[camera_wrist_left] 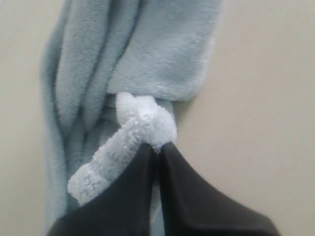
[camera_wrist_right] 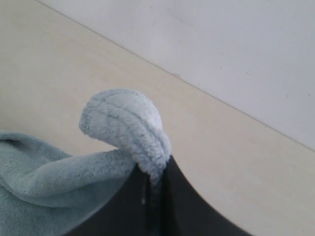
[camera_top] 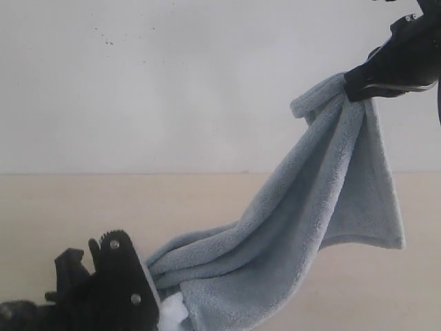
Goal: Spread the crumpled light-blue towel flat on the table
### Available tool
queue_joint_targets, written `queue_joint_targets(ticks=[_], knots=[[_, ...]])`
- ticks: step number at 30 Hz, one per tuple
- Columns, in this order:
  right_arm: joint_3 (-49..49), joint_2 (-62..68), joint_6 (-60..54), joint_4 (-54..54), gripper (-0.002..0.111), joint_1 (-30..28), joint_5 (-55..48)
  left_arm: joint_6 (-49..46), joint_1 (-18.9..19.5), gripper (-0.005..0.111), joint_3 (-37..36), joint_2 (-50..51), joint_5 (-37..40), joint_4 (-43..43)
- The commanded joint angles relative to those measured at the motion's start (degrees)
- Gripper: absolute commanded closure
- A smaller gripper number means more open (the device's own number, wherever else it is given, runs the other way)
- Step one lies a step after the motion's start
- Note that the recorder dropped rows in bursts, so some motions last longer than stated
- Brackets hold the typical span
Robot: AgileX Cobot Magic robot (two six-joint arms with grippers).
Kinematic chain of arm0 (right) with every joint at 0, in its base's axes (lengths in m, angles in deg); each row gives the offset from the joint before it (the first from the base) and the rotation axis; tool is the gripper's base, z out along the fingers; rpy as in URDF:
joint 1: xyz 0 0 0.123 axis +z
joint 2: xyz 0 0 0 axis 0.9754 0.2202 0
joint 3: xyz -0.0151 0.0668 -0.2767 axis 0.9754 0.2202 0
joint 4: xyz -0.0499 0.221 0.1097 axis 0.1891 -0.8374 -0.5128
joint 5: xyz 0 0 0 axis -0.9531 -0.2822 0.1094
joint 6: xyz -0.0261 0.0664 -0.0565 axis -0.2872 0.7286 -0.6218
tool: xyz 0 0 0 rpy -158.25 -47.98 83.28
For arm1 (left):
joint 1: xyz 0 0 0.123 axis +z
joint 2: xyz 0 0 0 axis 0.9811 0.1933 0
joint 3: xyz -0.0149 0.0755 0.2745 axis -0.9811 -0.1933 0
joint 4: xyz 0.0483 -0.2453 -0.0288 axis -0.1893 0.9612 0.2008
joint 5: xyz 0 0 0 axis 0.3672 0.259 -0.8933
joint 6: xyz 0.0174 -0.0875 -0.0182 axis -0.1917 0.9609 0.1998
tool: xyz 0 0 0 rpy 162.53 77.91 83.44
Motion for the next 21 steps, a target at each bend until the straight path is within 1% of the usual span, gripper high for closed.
queue_joint_targets(ticks=[1, 4, 6, 7, 8, 10, 11, 12, 14, 15, 19, 21], knots=[[0.08, -0.71, -0.41, -0.75, 0.108, -0.01, 0.15, 7.14, -6.84, 0.102, -3.60, -3.48, 1.63, 0.66], [0.08, -0.71, -0.41, -0.89, 0.108, -0.01, -0.24, 12.29, -9.34, 0.102, -5.88, -4.49, 6.82, 0.66], [0.08, -0.71, -0.41, -0.89, 0.108, -0.01, -0.37, 13.90, -9.68, 0.101, -7.25, -4.37, 13.78, 0.66], [0.08, -0.71, -0.41, -0.89, 0.108, -0.01, -0.48, 15.23, -9.69, 0.098, -7.77, -4.31, 16.68, 0.66], [0.08, -0.71, -0.41, -0.89, 0.108, -0.01, -0.48, 16.66, -9.77, 0.092, -8.17, -4.11, 18.50, 0.66], [0.08, -0.71, -0.41, -0.99, 0.108, -0.01, -0.48, 18.36, -9.77, 0.077, -8.96, -4.08, 19.29, 0.66], [0.08, -0.71, -0.41, -0.98, 0.108, -0.01, -0.58, 18.35, -9.77, 0.066, -9.07, -4.08, 18.47, 0.66], [0.08, -0.71, -0.41, -1.08, 0.108, -0.01, -0.59, 18.35, -9.77, 0.054, -9.07, -4.08, 16.87, 0.66], [0.08, -0.71, -0.41, -1.39, 0.108, -0.01, -0.69, 18.35, -9.77, 0.036, -8.70, -4.08, 11.86, 0.66], [0.08, -0.71, -0.41, -1.52, 0.108, -0.01, -0.86, 18.48, -9.77, 0.034, -8.24, -4.31, 8.04, 0.66], [0.08, -0.71, -0.41, -2.11, 0.108, -0.01, -1.34, 15.46, -9.77, 0.040, -6.63, -6.17, -11.21, 0.66], [0.08, -0.71, -0.41, -2.26, 0.108, -0.01, -1.33, 12.01, -9.65, 0.045, -6.49, -7.00, -20.00, 0.66]])
